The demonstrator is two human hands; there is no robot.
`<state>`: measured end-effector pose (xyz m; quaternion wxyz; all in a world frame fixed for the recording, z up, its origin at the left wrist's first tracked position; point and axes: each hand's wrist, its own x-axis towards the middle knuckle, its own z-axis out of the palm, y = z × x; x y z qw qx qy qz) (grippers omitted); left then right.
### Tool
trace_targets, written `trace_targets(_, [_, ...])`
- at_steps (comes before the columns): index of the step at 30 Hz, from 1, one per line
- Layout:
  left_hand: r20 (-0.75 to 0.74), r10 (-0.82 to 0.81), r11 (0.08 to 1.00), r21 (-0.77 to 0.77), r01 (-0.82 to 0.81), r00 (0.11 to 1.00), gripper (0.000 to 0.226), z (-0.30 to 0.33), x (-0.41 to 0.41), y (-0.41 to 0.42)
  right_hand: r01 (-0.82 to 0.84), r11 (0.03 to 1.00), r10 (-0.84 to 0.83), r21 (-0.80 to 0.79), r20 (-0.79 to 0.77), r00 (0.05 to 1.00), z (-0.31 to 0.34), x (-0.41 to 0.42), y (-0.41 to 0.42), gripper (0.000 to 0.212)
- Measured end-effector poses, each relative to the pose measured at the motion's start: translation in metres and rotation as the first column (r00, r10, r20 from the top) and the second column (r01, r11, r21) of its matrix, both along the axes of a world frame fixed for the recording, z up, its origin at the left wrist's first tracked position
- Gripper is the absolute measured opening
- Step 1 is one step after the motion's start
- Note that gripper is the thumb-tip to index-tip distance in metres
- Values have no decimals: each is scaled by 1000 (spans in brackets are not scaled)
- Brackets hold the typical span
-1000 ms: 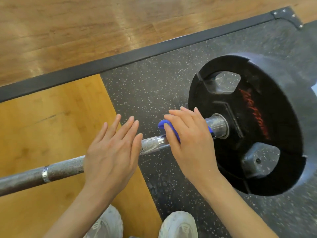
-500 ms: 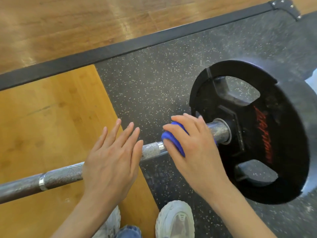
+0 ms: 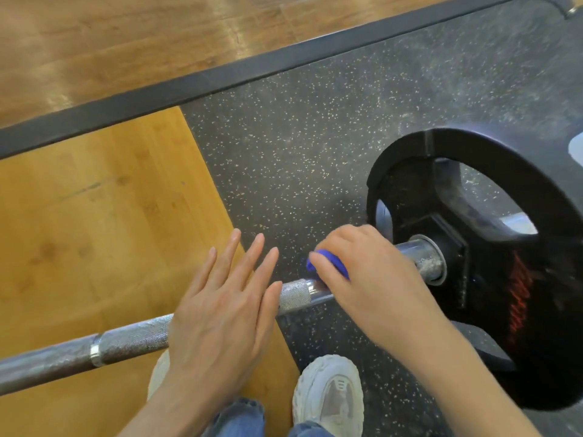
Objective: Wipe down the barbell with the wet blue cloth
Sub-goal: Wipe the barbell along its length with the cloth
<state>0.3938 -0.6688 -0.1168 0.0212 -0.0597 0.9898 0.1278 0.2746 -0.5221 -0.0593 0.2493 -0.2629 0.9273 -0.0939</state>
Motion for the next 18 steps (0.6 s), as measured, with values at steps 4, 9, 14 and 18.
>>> trace_targets(4, [-73,-83,996,27,85,994,57,2,3,17,-7,1000,5,-17,-70,998,0,15,9,32])
trace_targets(9, [-74,-140,989,-52,137,987,63,-5,8,26,-49,973,-21,227,293,956,-1,-25,-10,38])
trace_targets(14, [-74,-132,991,-39,129,989,59,-7,6,29,-49,993,29,110,180,983,13,0,1,37])
trace_targets(18, [-91,-125,992,-35,123,988,57,-9,6,26,-31,982,3,188,146,989,-9,-11,-5,48])
